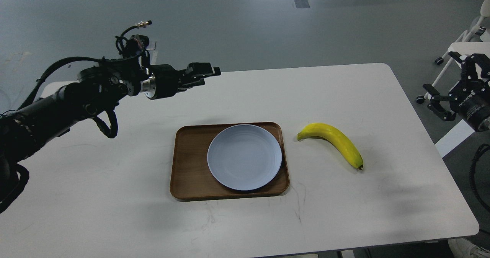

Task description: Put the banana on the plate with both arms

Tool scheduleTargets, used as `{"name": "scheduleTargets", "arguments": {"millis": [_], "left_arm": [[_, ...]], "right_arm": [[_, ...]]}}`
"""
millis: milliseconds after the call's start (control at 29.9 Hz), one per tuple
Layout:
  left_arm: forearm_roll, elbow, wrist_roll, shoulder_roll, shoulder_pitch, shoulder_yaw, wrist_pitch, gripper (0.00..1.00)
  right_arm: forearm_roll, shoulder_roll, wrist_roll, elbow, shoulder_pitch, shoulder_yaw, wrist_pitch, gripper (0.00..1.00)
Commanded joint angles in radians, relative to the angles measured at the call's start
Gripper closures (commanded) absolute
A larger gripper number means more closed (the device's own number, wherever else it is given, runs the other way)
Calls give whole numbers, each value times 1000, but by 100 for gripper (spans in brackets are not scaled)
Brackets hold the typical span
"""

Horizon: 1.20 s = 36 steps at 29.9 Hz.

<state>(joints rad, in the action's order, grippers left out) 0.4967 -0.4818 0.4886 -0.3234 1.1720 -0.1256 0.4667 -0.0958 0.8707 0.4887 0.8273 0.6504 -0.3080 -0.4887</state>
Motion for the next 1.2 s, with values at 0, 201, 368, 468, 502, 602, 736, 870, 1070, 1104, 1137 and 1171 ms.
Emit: {"name": "scheduleTargets", "arguments": {"millis": [0,201,368,468,502,602,736,870,1070,1104,1137,1171], "left_arm": [[-263,-3,0,-63,-58,12,16,0],[-314,-3,0,-146,-237,283,22,0],[-314,-3,0,-141,-373,574,22,0],[-314,-3,0,-141,-393,644,22,0],[-314,-3,0,-141,-394,647,22,0],[-314,-6,0,-137,-394,652,22,0],[-310,-14,-1,-138,-393,640,22,0],[-311,-14,-2,-146,-387,639,22,0],[-311,-12,-2,-149,-382,641,22,0],[-311,-14,-2,-149,-382,640,22,0],[-311,-14,-2,-151,-382,639,22,0],[-311,-14,-2,-151,-382,639,22,0]], "right_arm": [[1,-6,0,1,0,12,0,2],[160,-10,0,13,5,20,0,2],[455,-4,0,24,20,20,0,2],[603,-4,0,27,44,21,0,2],[642,-1,0,29,58,23,0,1],[891,-2,0,27,170,53,0,1],[1192,-33,0,45,326,171,0,1],[1357,-130,0,43,474,345,0,1],[1410,-285,0,21,637,614,0,1],[1415,-298,0,12,641,635,0,1],[1429,-326,0,-6,644,670,0,1],[1447,-352,0,-26,646,696,0,1]]}}
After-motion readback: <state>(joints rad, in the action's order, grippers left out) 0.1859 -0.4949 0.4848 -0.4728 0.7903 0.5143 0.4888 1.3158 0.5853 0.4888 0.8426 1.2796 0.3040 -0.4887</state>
